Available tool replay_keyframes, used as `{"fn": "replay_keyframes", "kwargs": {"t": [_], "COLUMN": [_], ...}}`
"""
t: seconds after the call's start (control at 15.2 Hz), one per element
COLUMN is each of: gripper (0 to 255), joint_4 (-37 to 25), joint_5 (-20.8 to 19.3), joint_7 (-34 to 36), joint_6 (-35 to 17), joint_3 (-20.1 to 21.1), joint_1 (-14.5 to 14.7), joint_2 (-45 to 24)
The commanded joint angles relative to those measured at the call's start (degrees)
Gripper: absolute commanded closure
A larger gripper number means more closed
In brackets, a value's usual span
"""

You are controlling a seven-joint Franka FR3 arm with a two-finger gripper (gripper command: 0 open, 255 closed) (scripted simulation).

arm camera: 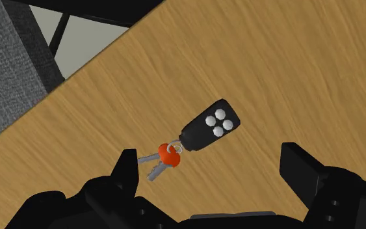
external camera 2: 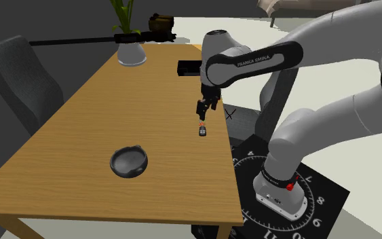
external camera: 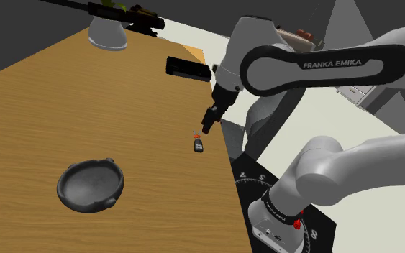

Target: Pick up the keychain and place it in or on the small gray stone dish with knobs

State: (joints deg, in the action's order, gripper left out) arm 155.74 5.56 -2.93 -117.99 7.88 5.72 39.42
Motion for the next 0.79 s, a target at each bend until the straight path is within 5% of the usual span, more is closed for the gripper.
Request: {"fn": "replay_keyframes", "kwargs": {"t": [0.0, 0.73], "gripper": [0, 0], "joint_4": [1.9, 6.5], "joint_5": [0.7, 1.7], "joint_7": [-0.1, -0.1], "joint_6": [-4.5, -16.4], "joint_3": [0.7, 2.2], "joint_1": [0.7, 1.3], "joint_2": [-2.8, -10.3]}}
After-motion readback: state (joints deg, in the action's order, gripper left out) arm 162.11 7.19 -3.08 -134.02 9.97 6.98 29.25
